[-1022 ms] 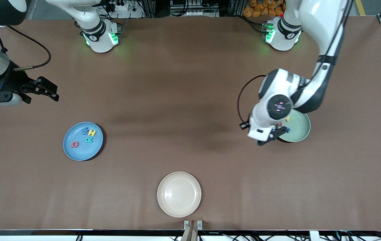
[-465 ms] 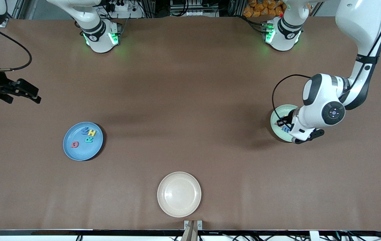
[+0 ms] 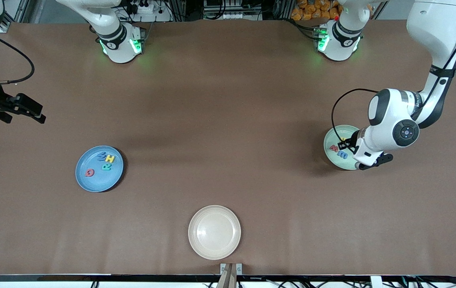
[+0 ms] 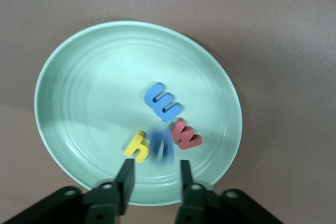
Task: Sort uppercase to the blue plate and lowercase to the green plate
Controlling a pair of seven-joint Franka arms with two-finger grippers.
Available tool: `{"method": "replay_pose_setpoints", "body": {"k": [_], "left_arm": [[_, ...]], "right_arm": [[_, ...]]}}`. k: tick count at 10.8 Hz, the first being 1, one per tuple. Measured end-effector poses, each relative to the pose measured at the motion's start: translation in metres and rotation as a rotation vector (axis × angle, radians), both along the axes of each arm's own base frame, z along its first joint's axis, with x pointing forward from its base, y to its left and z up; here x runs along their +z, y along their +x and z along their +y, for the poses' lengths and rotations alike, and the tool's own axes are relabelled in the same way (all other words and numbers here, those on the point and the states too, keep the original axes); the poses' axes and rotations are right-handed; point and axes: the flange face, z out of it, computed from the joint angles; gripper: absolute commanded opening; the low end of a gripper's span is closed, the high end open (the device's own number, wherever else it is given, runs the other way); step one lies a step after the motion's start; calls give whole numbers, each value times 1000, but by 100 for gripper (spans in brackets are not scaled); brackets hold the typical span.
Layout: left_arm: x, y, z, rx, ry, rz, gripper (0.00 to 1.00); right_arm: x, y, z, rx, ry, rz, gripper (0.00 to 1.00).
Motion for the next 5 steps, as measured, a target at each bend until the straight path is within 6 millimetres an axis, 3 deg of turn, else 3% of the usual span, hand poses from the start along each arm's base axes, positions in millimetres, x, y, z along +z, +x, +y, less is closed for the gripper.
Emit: {"method": "replay_pose_setpoints", "body": {"k": [2,3,5], "left_arm": [[23,8,15,-46,-11,-49,95],[43,12,25,-87,-16,-86,100],[91,18,38,-135,-7,-158,100]], "right_arm": [[-2,1,0,3,0,5,100],[-4,2,1,5,1,7,100],[-7,3,3,10,1,11,100]]}}
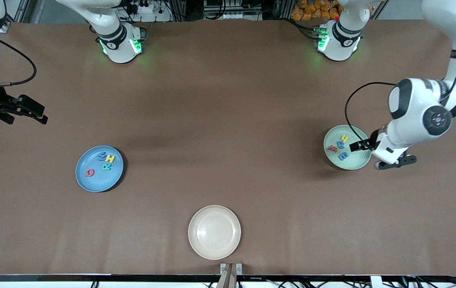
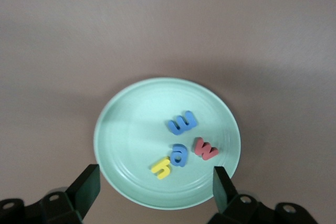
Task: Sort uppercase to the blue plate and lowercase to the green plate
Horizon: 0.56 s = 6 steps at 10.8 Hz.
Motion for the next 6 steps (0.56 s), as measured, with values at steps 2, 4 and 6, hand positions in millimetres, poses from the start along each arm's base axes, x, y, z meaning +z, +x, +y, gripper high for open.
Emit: {"method": "replay_pose_setpoints", "body": {"k": [2,4,6], "left_arm": [[60,6,1,-25,18,-5,100],[107,13,2,-63,22,-5,100],[134,14,3,-102,24,-33,100]], "right_arm": [[-5,2,4,8,1,8,100],[-7,3,6,13,1,10,100],[-9,4,7,16,1,15,100]]}}
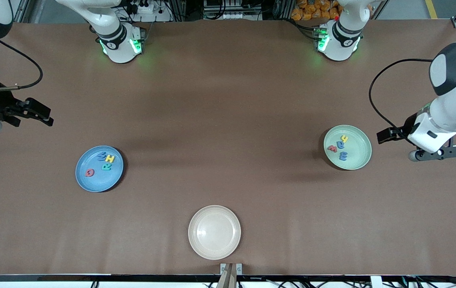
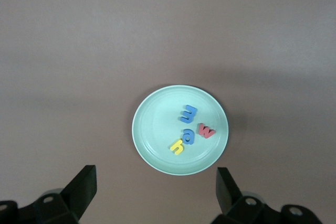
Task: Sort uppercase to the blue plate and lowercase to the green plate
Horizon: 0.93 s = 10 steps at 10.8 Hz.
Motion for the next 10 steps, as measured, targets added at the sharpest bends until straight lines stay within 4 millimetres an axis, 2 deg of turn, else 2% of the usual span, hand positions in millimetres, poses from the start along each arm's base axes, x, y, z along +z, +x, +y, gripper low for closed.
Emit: {"method": "replay_pose_setpoints", "body": {"k": [3,6,8,10], "left_arm": [[39,-13,-2,-13,16,-36,100],[88,-29,3,4,36,-34,100],[109,-31,13,25,39,-38,100],[123,-34,13,28,40,-35,100]], "right_arm": [[-2,1,0,1,0,3,100],[-3,1,0,2,0,4,100],[-3,1,0,2,0,4,100],[-3,2,0,2,0,5,100]]}}
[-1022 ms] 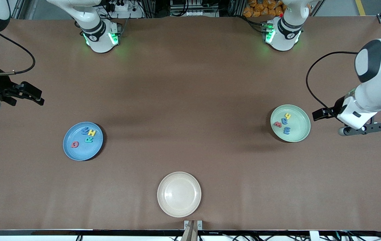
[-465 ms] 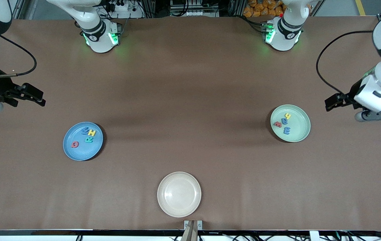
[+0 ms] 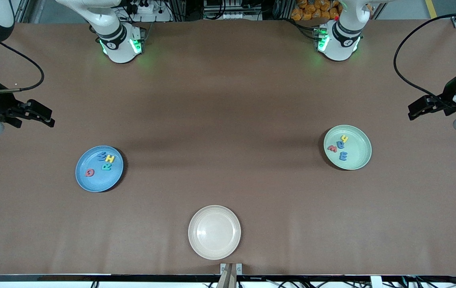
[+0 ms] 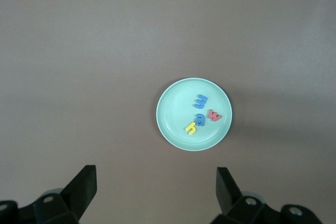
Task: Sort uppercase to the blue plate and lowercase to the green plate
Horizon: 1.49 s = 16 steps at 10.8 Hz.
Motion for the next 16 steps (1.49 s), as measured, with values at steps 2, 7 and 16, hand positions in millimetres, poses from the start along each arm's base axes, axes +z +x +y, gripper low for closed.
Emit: {"method": "replay_pose_setpoints", "body": {"k": [2,7,16], "left_arm": [[13,-8,-1,3,-9,18,100],[15,-17,-1,117,-85,55,100],[17,-39,13,62,-88,64,100]], "right_arm": [[0,0,0,1,0,1,100],[-1,1,1,4,0,2,100],[-2,1,0,3,0,4,100]]}}
